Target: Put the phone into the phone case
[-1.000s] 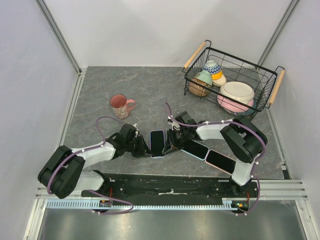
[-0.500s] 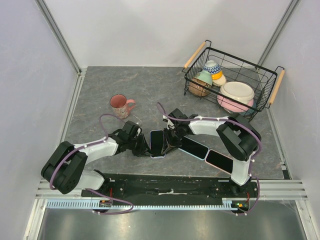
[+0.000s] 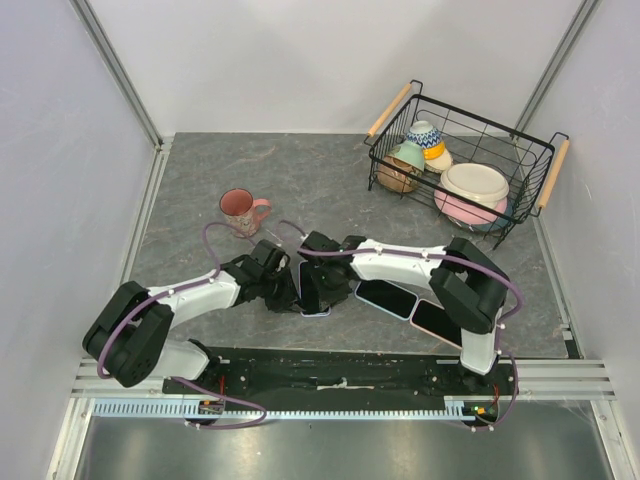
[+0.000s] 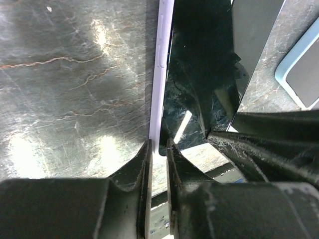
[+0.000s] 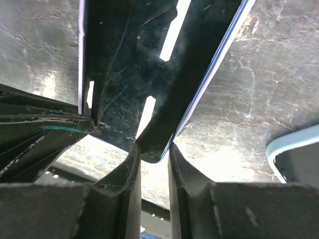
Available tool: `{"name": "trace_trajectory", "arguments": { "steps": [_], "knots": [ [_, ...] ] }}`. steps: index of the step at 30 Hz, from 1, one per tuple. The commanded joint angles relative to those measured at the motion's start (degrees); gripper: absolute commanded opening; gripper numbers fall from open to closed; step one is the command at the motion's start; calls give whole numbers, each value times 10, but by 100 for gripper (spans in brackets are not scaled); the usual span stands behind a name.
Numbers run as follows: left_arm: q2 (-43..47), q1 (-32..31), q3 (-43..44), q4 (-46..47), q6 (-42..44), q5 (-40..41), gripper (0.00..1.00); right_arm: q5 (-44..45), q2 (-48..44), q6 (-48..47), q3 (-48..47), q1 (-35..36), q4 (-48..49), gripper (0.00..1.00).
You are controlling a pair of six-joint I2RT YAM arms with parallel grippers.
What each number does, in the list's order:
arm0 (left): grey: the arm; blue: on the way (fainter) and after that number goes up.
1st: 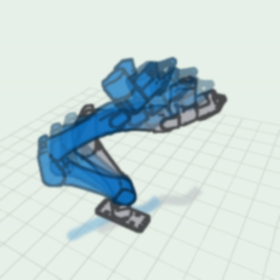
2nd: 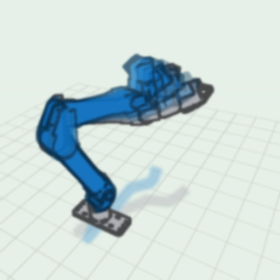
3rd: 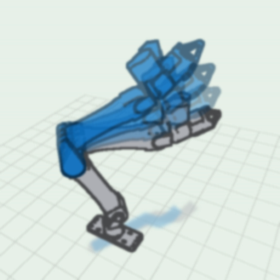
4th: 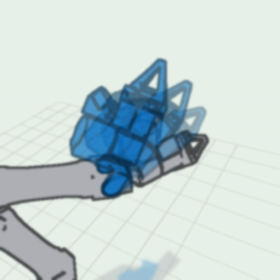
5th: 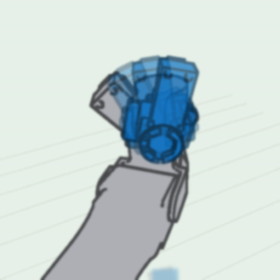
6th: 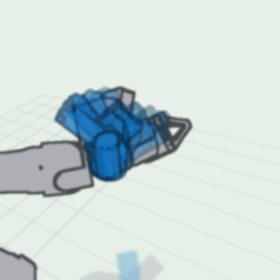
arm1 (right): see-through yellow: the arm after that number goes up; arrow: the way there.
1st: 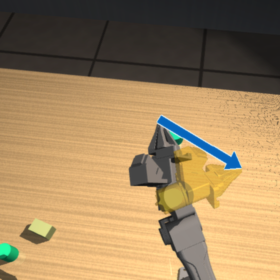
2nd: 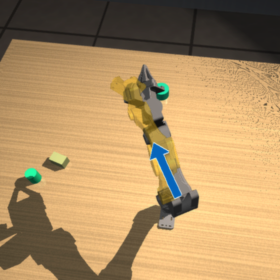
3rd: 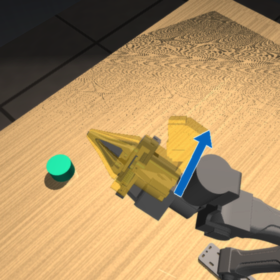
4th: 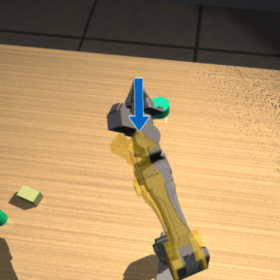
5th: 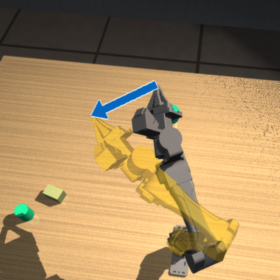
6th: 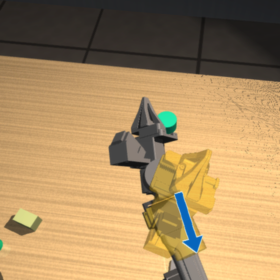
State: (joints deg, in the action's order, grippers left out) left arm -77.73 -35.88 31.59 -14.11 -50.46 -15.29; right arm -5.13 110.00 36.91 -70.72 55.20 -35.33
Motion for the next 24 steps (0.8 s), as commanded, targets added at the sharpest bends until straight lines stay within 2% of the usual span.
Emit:
{"name": "trace_trajectory", "arguments": {
  "steps": [1, 5, 12, 18, 24],
  "knots": [
    [17, -17, 41, 39, 3, -34, 5, 211, 188, 1, 65, 122, -11, 0],
    [43, -17, 51, 24, 2, -26, 6, 232, 210, 13, 37, 137, -35, 0],
    [66, -17, 54, 15, 5, -15, 7, 234, 199, 8, 48, 139, -22, 0],
    [84, -17, 46, 15, 9, -5, 16, 210, 146, -15, 72, 121, 7, 0],
    [117, -17, 41, 8, 12, 16, 32, 179, 54, -32, 69, 93, 28, 5]
  ]
}}
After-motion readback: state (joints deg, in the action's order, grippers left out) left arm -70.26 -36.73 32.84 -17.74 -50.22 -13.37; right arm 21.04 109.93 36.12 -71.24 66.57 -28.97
